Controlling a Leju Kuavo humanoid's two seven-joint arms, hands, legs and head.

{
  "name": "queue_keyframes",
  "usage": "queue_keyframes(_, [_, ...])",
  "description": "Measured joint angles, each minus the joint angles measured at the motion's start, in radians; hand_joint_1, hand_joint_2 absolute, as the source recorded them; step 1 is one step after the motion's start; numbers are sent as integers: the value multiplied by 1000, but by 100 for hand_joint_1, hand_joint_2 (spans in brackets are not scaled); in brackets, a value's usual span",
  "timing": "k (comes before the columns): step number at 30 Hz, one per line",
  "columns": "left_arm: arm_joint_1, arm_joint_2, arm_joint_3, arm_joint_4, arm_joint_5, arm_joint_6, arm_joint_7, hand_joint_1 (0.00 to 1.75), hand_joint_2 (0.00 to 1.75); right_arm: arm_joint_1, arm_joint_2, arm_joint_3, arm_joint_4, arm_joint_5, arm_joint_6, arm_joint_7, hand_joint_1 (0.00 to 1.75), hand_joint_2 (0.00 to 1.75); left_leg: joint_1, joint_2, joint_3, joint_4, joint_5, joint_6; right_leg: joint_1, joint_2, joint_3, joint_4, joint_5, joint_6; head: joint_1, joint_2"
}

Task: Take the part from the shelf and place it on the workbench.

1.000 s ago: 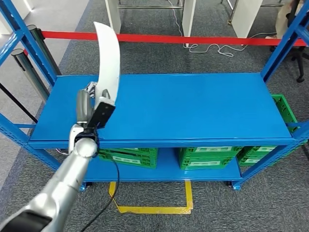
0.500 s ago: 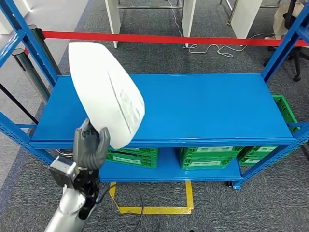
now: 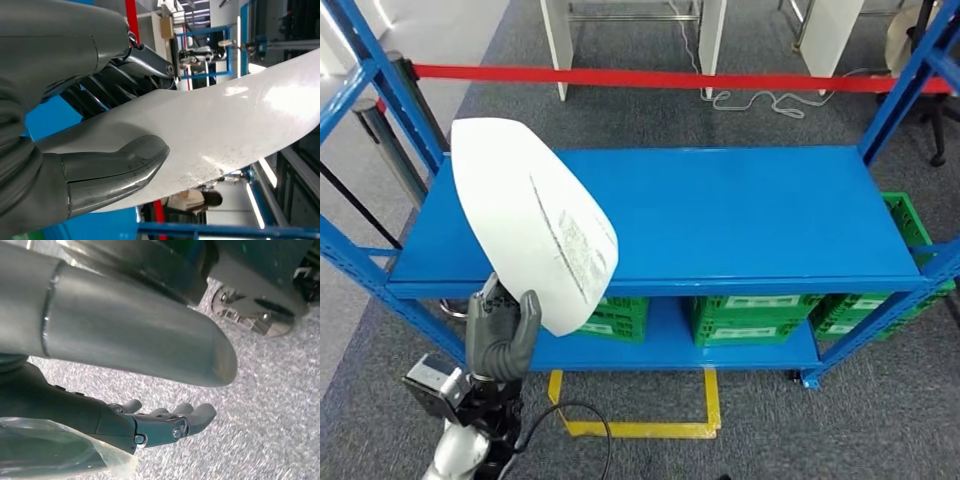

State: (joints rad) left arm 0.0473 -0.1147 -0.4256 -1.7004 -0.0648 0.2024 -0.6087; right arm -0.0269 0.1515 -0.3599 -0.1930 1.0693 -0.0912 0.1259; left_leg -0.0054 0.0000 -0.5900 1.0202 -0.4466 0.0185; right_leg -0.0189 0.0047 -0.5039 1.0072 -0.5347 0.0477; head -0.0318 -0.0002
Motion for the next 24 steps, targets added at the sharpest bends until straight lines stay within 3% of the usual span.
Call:
queue_keyframes(2, [8,1,0,-7,3,0,0,175,175,2,-1,0,0,16,-23,-23,0,0,2,0,-5,8,-8,-13,-2,-2,-10,-1,9,-17,-1,0])
queue_keyframes(3, [12,1,1,-10,3,1,-1,175,175,3,-2,0,0,21,-32,-37,0,0,4,-1,-13,27,-30,-19,-2,-4,-17,-2,16,-28,-2,0])
queue_keyframes(4, [16,3,1,-13,3,3,-1,175,175,3,-3,0,0,22,-38,-49,0,0,6,-1,-26,65,-66,-25,-4,-6,-25,-3,24,-38,-3,0])
queue_keyframes(6, [24,6,1,-18,3,6,-2,175,175,4,-5,-1,0,15,-44,-65,0,0,8,-1,-63,189,-154,-34,-2,-9,-46,-2,38,-48,-6,0])
queue_keyframes(7, [29,7,1,-19,5,5,-2,175,175,5,-6,-2,0,10,-45,-70,0,0,9,-1,-74,245,-182,-36,-1,-10,-57,-1,46,-49,-6,0])
queue_keyframes(8, [34,8,1,-19,8,3,-2,175,175,6,-6,-3,0,6,-45,-72,0,0,10,-1,-73,275,-189,-36,0,-11,-69,0,54,-48,-6,0])
queue_keyframes(9, [37,9,1,-19,12,0,-2,175,175,6,-7,-4,0,4,-45,-74,0,0,10,-1,-55,268,-176,-35,0,-11,-80,2,61,-47,-6,0])
queue_keyframes(10, [39,9,1,-21,16,-5,-2,175,175,7,-7,-5,0,0,-44,-75,0,0,10,-1,-19,221,-148,-33,0,-11,-90,3,68,-46,-6,0])
queue_keyframes(12, [37,10,0,-26,20,-16,-2,175,175,6,-7,-7,0,-6,-38,-71,0,0,9,-1,77,72,-106,-25,2,-10,-105,7,81,-39,-6,0])
queue_keyframes(14, [33,9,-4,-32,21,-24,-3,175,175,6,-7,-10,0,-8,-30,-63,0,0,5,-3,131,-24,-100,-18,3,-9,-113,6,96,-28,-6,0])
queue_keyframes(17, [27,6,-14,-34,20,-29,-3,175,175,6,-8,-15,1,-9,-15,-50,0,0,3,-1,120,-38,-85,-3,2,-8,-121,4,108,-7,-7,0])
queue_keyframes(18, [25,5,-18,-34,20,-30,-2,175,175,7,-8,-18,1,-12,-8,-45,0,0,5,1,111,-40,-75,6,1,-7,-130,17,89,-3,-6,0])
queue_keyframes(19, [23,5,-21,-34,19,-31,-2,175,175,7,-8,-20,1,-15,0,-41,0,0,7,3,100,-43,-63,14,1,-6,-145,48,52,1,-4,0])
queue_keyframes(21, [19,4,-26,-34,21,-35,0,175,175,6,-9,-25,1,-21,12,-36,0,0,6,4,72,-42,-40,23,0,-6,-182,164,-46,4,0,0])
queue_keyframes(22, [19,4,-27,-33,22,-38,1,175,175,6,-9,-28,1,-23,16,-33,0,0,4,4,57,-41,-29,24,0,-6,-195,227,-78,6,0,0])
queue_keyframes(23, [19,4,-28,-33,24,-41,2,175,175,6,-9,-30,1,-25,19,-32,0,0,3,5,41,-38,-19,24,0,-6,-196,270,-86,6,0,0])
queue_keyframes(24, [19,4,-29,-33,27,-43,2,175,175,6,-9,-31,1,-25,21,-30,0,0,1,5,25,-35,-9,23,0,-6,-183,282,-73,6,0,0])
